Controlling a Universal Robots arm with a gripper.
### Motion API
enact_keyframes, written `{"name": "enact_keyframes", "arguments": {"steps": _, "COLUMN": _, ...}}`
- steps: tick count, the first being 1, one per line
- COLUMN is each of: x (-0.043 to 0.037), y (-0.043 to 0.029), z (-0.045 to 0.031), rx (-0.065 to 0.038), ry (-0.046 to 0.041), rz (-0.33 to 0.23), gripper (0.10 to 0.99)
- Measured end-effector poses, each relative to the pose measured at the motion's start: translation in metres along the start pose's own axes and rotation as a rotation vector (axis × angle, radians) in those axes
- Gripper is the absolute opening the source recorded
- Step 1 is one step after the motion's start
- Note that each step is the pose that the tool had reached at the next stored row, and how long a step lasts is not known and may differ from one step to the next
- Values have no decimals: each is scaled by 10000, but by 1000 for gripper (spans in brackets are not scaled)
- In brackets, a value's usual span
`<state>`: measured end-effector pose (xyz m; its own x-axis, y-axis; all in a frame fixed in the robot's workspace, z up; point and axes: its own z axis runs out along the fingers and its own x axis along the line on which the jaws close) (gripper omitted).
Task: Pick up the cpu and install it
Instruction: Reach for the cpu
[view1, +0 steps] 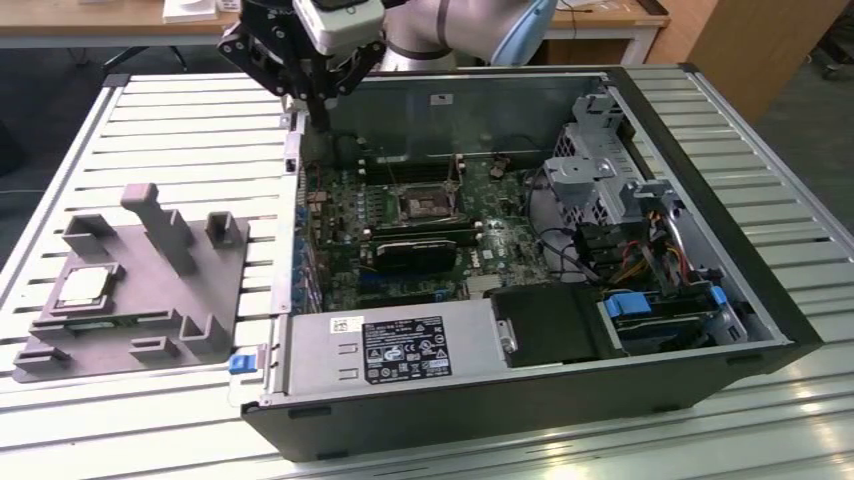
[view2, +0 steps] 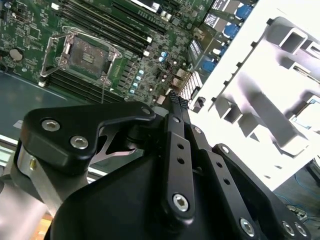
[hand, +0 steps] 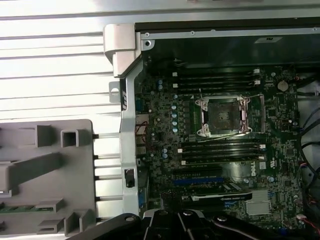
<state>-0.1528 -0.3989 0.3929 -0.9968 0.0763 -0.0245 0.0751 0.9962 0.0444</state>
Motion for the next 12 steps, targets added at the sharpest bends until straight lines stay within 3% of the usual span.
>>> {"name": "enact_keyframes", "arguments": {"steps": 12, "x": 89, "y": -7, "z": 1, "rx": 1, "ry": 0, "rz": -1, "gripper": 106}}
